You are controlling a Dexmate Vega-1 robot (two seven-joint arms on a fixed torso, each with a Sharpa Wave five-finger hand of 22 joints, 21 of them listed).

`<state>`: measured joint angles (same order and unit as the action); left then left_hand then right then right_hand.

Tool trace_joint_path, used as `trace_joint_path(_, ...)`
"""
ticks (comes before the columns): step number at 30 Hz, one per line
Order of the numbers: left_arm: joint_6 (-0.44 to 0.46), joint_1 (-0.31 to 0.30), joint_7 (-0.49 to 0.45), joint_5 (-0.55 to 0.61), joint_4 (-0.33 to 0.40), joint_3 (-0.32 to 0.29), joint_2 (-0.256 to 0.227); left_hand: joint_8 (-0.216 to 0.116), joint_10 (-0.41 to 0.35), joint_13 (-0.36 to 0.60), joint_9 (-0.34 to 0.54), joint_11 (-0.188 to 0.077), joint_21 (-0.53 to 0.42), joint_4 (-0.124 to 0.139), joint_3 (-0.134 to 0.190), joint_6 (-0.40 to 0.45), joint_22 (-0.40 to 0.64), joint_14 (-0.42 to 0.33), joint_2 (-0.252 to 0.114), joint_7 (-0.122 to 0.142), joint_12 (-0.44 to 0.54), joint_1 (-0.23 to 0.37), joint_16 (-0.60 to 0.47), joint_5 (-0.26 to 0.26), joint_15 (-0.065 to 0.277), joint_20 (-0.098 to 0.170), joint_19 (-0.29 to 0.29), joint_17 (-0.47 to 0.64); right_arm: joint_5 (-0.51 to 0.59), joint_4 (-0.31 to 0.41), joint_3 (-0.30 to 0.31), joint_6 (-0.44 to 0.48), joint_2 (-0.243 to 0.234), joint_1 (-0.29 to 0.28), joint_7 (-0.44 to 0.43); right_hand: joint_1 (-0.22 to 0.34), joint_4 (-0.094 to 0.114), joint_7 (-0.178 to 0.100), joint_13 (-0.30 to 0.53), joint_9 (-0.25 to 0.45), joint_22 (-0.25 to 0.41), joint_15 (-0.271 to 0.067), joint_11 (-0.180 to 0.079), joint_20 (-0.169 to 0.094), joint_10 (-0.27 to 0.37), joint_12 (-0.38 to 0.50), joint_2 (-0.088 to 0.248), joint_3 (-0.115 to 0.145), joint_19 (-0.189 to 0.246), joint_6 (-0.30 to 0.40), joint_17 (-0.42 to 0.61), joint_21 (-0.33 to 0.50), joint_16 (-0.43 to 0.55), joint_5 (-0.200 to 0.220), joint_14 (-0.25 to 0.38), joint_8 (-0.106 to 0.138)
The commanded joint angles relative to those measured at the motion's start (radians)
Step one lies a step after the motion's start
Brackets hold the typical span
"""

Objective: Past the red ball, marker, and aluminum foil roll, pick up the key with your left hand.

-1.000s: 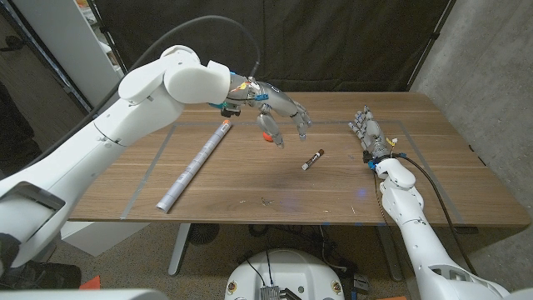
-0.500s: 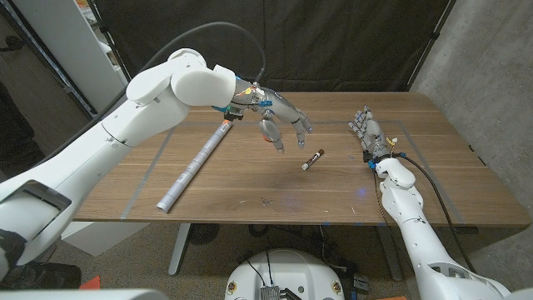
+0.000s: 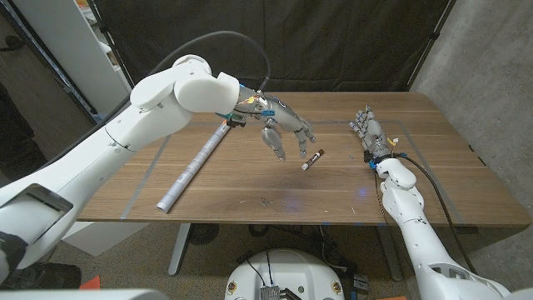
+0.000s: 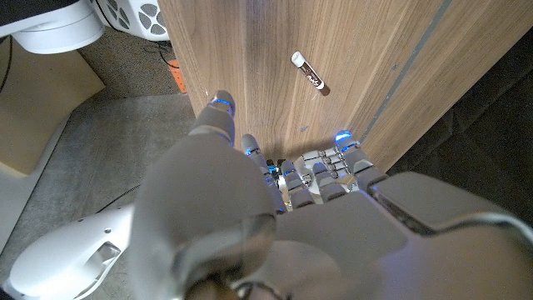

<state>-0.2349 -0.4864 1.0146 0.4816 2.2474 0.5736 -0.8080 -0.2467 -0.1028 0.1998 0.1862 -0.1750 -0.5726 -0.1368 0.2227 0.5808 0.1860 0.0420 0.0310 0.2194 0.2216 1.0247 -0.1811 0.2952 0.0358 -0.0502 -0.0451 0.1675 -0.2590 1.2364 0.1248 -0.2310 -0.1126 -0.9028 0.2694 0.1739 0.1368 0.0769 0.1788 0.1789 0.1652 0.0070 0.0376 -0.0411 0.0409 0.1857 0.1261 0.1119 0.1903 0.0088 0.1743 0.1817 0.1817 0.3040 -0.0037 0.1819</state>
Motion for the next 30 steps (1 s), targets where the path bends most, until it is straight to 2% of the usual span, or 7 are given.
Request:
trace_joint_path(1, -0.035, -0.045, -0.019, 0.039, 0.031, -0.020, -0.018, -0.002, 0.000, 0.001, 0.003, -0.001, 0.005, -0.008, 0.002, 0.015, 0.003, 0.012, 0.002, 0.001, -0.001, 0.017, -0.003, -0.006, 0.045, 0.000, 0.006, 0.003, -0.002, 0.009, -0.002, -0.004, 0.003, -0.008, -0.001, -0.008, 0.004, 0.012, 0.005, 0.002, 0.002, 0.004, 0.011, -0.006, 0.003, 0.005, -0.003, -0.001, 0.011, 0.000, 0.006, 0.005, 0.006, -0.003, -0.004, 0.007)
trace_joint_path(6, -0.053, -0.074, -0.050, 0.078, 0.045, -0.038, -0.029, -0.007, -0.008, 0.001, 0.004, -0.003, 0.007, -0.009, 0.002, 0.035, 0.003, 0.009, -0.003, 0.000, 0.002, 0.025, -0.004, -0.010, 0.045, 0.002, 0.009, 0.003, -0.001, 0.010, -0.006, -0.007, 0.004, -0.009, -0.001, -0.009, 0.004, 0.013, 0.005, 0.002, 0.002, 0.004, 0.013, -0.006, 0.005, 0.005, -0.004, -0.001, 0.011, 0.001, 0.006, 0.005, 0.005, -0.003, -0.004, 0.007)
trace_joint_path(10, -0.064, -0.093, -0.062, 0.111, 0.058, -0.048, -0.034, -0.021, -0.029, 0.000, 0.006, -0.011, 0.009, -0.010, 0.000, 0.091, 0.003, -0.005, -0.008, -0.002, 0.008, 0.039, -0.007, -0.018, 0.058, 0.007, 0.019, 0.003, -0.001, 0.012, -0.008, -0.006, 0.004, -0.011, -0.002, -0.010, 0.004, 0.011, 0.005, 0.002, 0.002, 0.005, 0.012, -0.006, 0.005, 0.005, -0.004, -0.002, 0.010, 0.001, 0.006, 0.005, 0.005, -0.003, -0.004, 0.007)
trace_joint_path(14, -0.064, -0.103, -0.056, 0.131, 0.060, -0.049, -0.032, -0.023, -0.037, 0.000, 0.006, -0.003, 0.011, -0.012, -0.003, 0.114, 0.003, -0.011, -0.007, 0.001, 0.009, 0.048, -0.008, -0.023, 0.061, 0.009, 0.021, 0.003, -0.001, 0.009, -0.009, -0.007, 0.004, -0.011, -0.002, -0.011, 0.004, 0.012, 0.005, 0.002, 0.002, 0.004, 0.012, -0.006, 0.005, 0.005, -0.005, -0.002, 0.011, 0.001, 0.005, 0.005, 0.005, -0.003, -0.004, 0.007)
trace_joint_path(30, -0.099, -0.148, -0.082, 0.230, 0.070, -0.062, -0.039, -0.017, -0.033, 0.001, 0.006, 0.001, 0.015, -0.010, -0.007, 0.118, 0.004, -0.008, -0.008, 0.002, 0.005, 0.054, -0.005, -0.031, 0.057, 0.007, 0.021, 0.003, 0.004, -0.002, -0.015, -0.012, 0.006, -0.009, -0.006, -0.013, 0.003, 0.012, 0.005, 0.002, 0.001, 0.004, 0.011, -0.006, 0.004, 0.005, -0.006, -0.003, 0.011, 0.001, 0.005, 0.005, 0.005, -0.003, -0.003, 0.007)
